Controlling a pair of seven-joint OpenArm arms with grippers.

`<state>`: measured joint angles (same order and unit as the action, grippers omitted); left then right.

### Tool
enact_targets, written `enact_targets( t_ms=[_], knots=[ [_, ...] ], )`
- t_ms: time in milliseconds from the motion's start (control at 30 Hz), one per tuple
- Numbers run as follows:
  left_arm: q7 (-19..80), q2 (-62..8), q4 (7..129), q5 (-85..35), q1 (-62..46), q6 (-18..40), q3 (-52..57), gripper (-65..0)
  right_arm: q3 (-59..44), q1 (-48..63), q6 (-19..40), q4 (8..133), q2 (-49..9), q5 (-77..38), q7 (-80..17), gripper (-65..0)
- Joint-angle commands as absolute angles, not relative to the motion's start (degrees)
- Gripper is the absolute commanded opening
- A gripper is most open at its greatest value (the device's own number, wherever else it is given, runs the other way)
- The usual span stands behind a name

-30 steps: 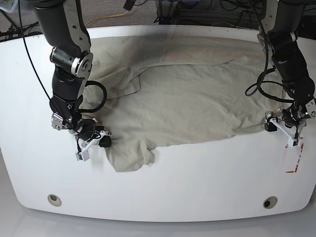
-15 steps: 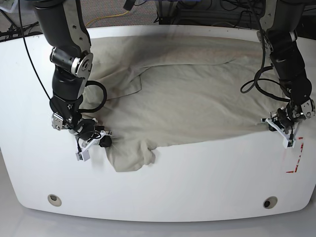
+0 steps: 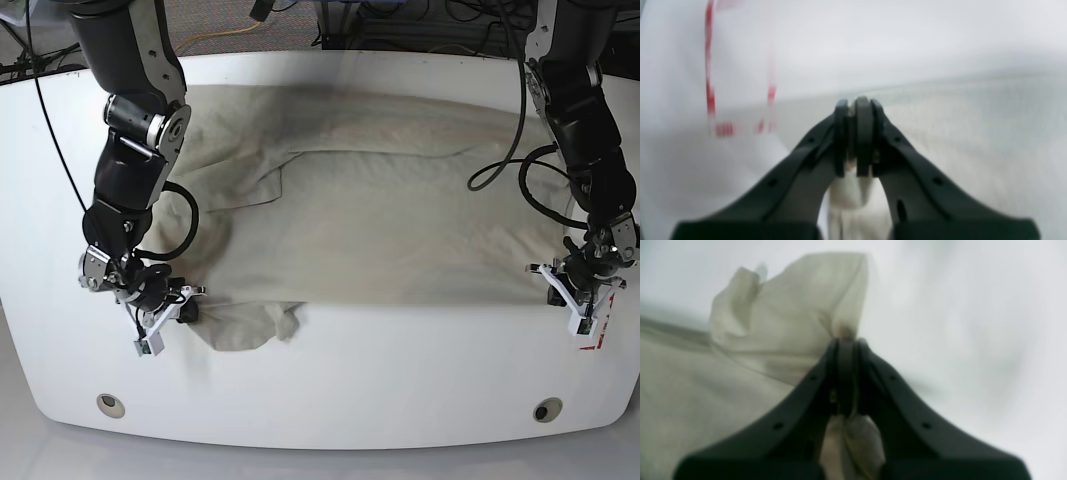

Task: Fold the T-shirt properly
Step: 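Lift the hem with both grippers and fold it over onto the collar edge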

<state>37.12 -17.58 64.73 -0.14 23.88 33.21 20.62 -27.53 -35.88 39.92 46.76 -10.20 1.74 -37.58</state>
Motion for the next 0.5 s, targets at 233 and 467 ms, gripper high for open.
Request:
enact_targets(
  t_ms=[233,467],
  knots=[
    [39.52,-18.86,76.18,-0.84,22.73,33.89,21.14,-62.6,-27.56,-36.0,40.0,60.0,-11.38,0.75,-47.34,-65.0],
    [40.22,-18.86,82.77,-0.84,18.07,33.89,21.23,-62.6,-27.56,-29.41,40.0,73.54,-10.95,0.57,-56.22,-65.0]
  ],
)
